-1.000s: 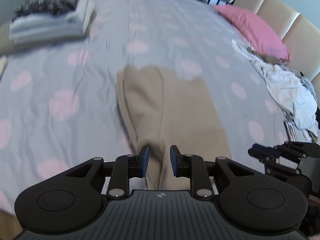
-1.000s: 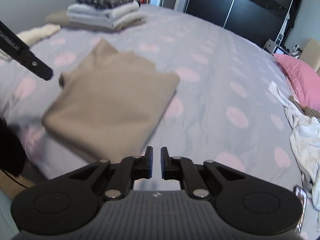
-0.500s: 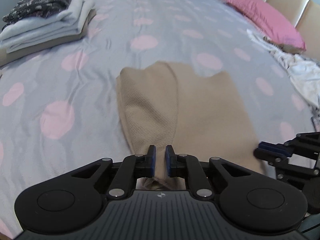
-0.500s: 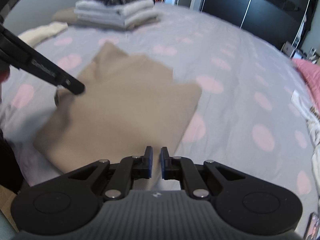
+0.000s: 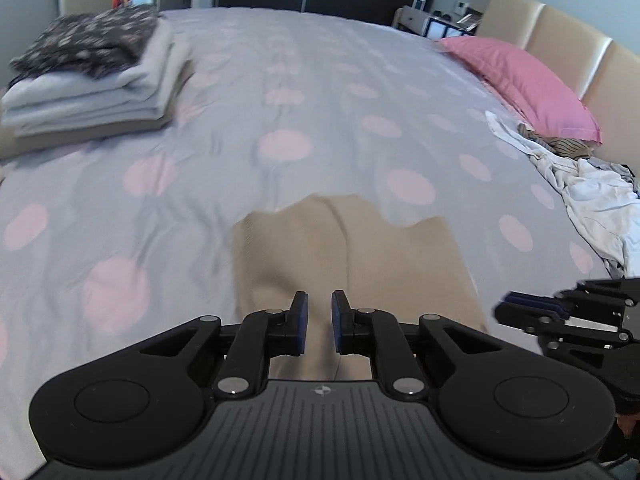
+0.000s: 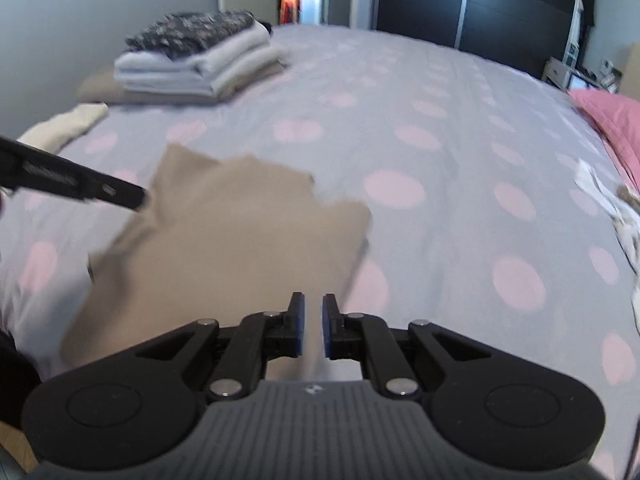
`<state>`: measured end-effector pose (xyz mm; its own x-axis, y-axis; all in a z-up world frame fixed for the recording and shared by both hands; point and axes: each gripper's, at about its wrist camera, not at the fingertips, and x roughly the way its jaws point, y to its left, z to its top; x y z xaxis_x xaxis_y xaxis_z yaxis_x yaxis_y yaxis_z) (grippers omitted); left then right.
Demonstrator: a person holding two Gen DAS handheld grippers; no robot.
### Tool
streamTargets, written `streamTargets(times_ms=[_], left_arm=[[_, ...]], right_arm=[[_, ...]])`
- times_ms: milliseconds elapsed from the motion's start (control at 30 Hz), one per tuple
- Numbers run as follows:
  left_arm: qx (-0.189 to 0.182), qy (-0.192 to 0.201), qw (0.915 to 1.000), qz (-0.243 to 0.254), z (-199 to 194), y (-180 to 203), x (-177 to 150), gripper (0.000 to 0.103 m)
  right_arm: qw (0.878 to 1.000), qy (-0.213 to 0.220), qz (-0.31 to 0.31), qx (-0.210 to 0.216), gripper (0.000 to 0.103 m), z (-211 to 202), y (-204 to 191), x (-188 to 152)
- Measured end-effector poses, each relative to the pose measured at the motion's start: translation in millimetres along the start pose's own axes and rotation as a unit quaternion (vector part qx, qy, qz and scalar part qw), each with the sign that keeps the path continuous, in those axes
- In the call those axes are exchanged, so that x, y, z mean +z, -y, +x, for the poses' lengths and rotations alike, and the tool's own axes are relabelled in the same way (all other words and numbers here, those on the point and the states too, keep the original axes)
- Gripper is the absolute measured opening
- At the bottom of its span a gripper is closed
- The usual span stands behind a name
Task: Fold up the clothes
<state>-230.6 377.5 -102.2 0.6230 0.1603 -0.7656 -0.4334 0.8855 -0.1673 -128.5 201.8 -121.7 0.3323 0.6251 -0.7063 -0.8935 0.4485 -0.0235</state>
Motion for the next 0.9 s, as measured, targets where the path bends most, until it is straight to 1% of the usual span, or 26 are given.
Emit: streamTargets(times_ms=[100,233,333,400,433,467,533,567,667,733,767,833,900], left_arm=[[0.015,-0.003,0.9999,-0.002,21,-3,3,0.010],[0.053,-0.007,0.9983,-0.022,42,-24,-3,0.008],[0.067,-0.001,0.9967,-0.047,46,-40,-7,0.008],[0.073,0.007,0.9952,-0.064,43,-50,-9,0.008],[0.076,0.014,0.9946,-0.069,39,-52,-8,0.008],[0.075,0.023,0.9942,-0.074,34,-53,-7,0.008],[0.059,0.039,0.9942,-0.081,24,-52,-1,0.008],[0.049,0.045,0.9948,-0.078,21,-50,2,0.008],[0.022,0.045,0.9972,-0.057,20,-37,10,0.008],[0.019,0.038,0.9983,-0.040,30,-30,12,0.008],[0.017,0.034,0.9988,-0.032,35,-26,12,0.008],[0.022,0.022,0.9985,-0.044,48,-31,10,0.008],[0.027,0.020,0.9984,-0.045,53,-35,8,0.005]], right_arm=[[1.000,0.003,-0.013,0.013,0.010,16,-8,9],[1.000,-0.018,-0.018,0.012,0.010,39,-10,5],[1.000,-0.019,-0.009,0.013,0.010,45,-4,-4],[1.000,-0.016,-0.003,0.005,0.009,43,1,-6],[1.000,-0.012,0.002,-0.001,0.010,40,5,-5],[1.000,-0.008,0.009,-0.009,0.011,37,9,-4],[1.000,0.002,0.022,-0.019,0.011,32,16,-1],[0.999,0.008,0.028,-0.017,0.011,29,19,1],[0.999,0.029,0.031,-0.007,0.011,26,21,8],[0.999,0.036,0.025,0.003,0.011,29,18,12],[0.999,0.032,0.021,0.006,0.011,34,16,12],[1.000,0.021,0.016,0.007,0.011,45,12,11],[1.000,0.012,0.017,0.007,0.011,55,12,8]])
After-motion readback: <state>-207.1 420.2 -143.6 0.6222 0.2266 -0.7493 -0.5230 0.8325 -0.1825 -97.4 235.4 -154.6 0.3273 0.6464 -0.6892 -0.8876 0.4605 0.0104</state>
